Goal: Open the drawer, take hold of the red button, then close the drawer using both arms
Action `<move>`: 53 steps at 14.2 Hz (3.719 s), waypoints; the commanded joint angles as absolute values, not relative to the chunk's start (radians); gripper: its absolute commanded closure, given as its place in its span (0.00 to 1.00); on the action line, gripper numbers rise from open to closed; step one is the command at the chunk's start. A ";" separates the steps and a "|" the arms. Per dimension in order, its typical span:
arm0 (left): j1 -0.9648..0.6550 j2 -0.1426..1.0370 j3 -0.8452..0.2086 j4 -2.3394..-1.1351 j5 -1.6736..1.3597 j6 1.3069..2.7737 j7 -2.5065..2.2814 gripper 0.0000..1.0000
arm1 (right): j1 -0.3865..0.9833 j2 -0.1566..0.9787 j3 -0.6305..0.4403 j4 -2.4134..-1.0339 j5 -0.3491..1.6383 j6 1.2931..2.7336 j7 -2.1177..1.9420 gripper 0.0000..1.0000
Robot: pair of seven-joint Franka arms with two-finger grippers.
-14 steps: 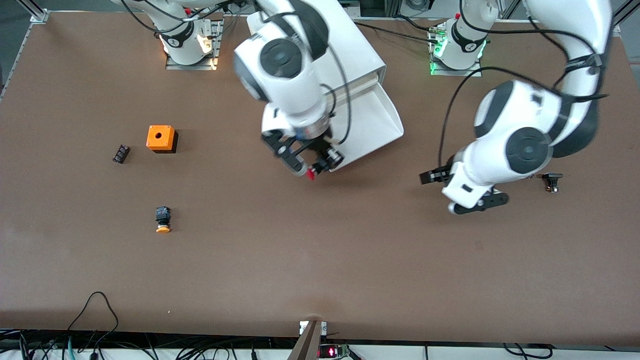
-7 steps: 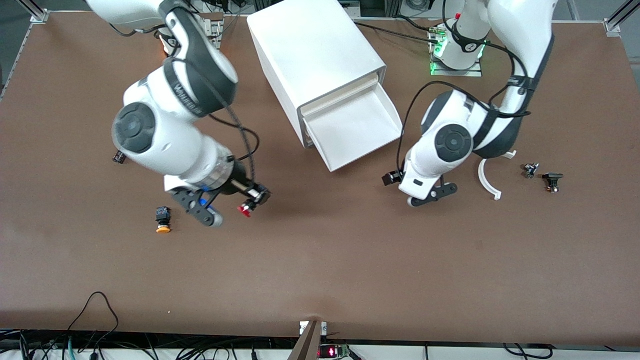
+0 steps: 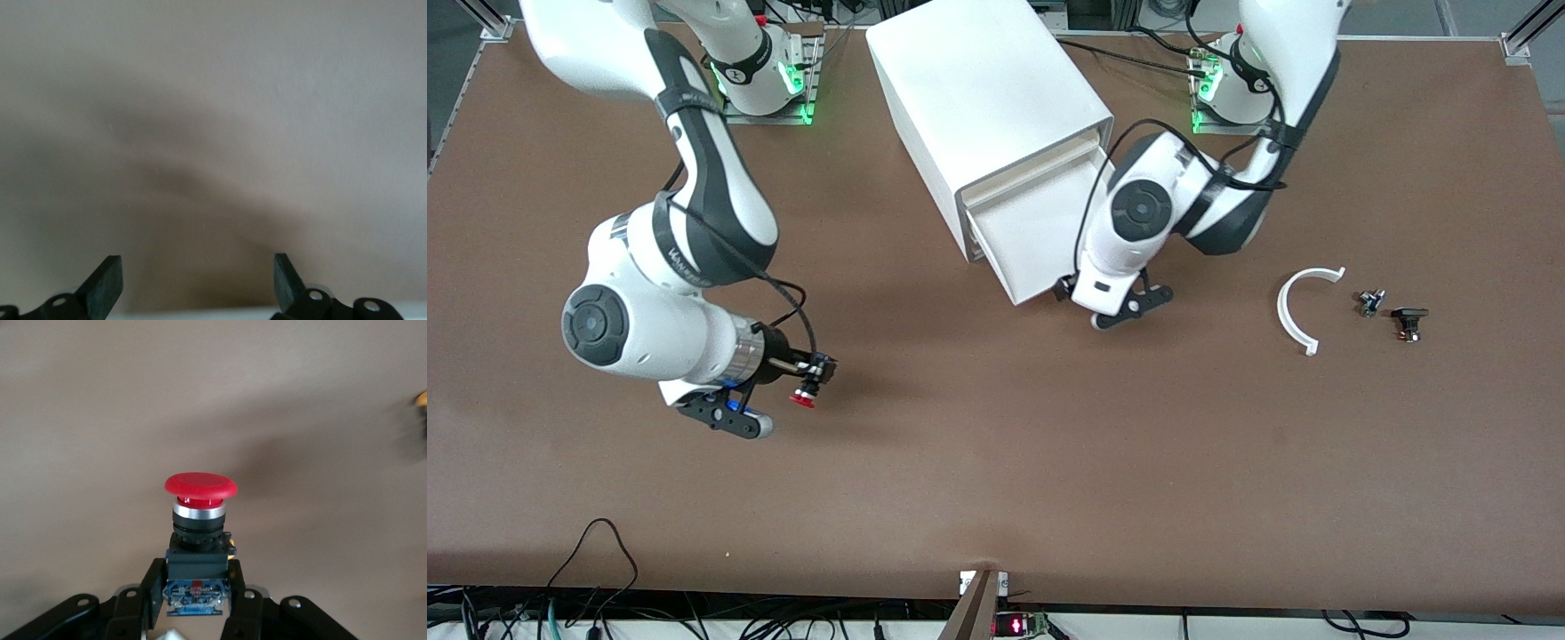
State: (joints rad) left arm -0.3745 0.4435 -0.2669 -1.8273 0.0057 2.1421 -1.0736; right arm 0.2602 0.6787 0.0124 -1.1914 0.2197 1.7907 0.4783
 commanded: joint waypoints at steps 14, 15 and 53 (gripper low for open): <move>-0.417 0.380 -0.443 -1.917 -0.025 2.122 -1.127 0.01 | 0.170 0.702 0.025 -1.578 -0.005 2.167 0.054 1.00; -0.417 0.382 -0.445 -1.917 -0.025 2.118 -1.126 0.01 | 0.169 0.707 0.025 -1.580 -0.006 2.172 0.052 1.00; -0.006 -0.070 -0.097 -1.753 0.023 1.739 0.135 0.00 | 0.055 0.232 -0.049 -1.266 0.023 1.511 -0.026 0.00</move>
